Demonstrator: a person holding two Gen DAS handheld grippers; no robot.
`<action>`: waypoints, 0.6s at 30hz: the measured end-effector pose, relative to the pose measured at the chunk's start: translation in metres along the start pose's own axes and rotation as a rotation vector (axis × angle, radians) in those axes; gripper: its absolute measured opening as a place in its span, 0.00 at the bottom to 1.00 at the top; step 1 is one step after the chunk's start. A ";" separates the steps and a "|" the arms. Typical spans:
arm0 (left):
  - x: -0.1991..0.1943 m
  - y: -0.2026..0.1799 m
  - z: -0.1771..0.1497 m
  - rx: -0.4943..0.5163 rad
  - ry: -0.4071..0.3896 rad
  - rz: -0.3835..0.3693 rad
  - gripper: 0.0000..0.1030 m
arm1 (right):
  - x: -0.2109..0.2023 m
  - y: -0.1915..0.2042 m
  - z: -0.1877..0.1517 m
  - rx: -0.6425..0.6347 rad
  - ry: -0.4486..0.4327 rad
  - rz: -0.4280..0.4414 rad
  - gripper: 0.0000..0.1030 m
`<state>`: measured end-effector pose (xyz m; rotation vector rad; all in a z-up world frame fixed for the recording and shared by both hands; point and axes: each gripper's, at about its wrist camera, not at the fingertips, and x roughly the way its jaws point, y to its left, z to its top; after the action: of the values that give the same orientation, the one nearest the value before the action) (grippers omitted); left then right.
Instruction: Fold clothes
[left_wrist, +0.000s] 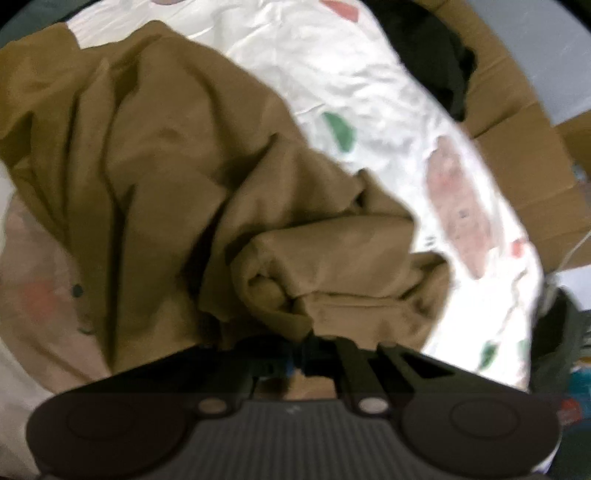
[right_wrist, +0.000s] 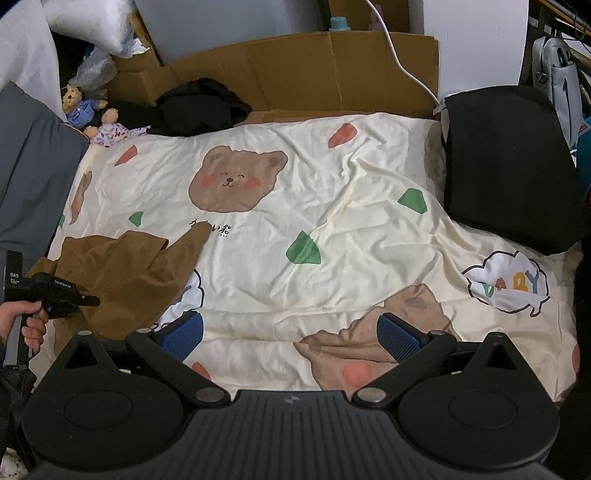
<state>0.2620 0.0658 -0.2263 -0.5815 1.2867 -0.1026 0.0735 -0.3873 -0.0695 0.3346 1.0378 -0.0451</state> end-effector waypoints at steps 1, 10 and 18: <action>-0.004 -0.003 0.000 0.004 -0.011 -0.024 0.03 | -0.001 0.000 0.000 0.000 -0.003 0.002 1.00; -0.042 -0.038 -0.009 0.103 -0.095 -0.153 0.02 | -0.015 0.002 0.000 -0.003 -0.041 0.022 1.00; -0.079 -0.083 -0.018 0.213 -0.164 -0.265 0.02 | -0.022 0.000 0.001 0.005 -0.067 0.036 1.00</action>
<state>0.2423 0.0193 -0.1216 -0.5615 1.0201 -0.3990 0.0629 -0.3900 -0.0500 0.3542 0.9653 -0.0263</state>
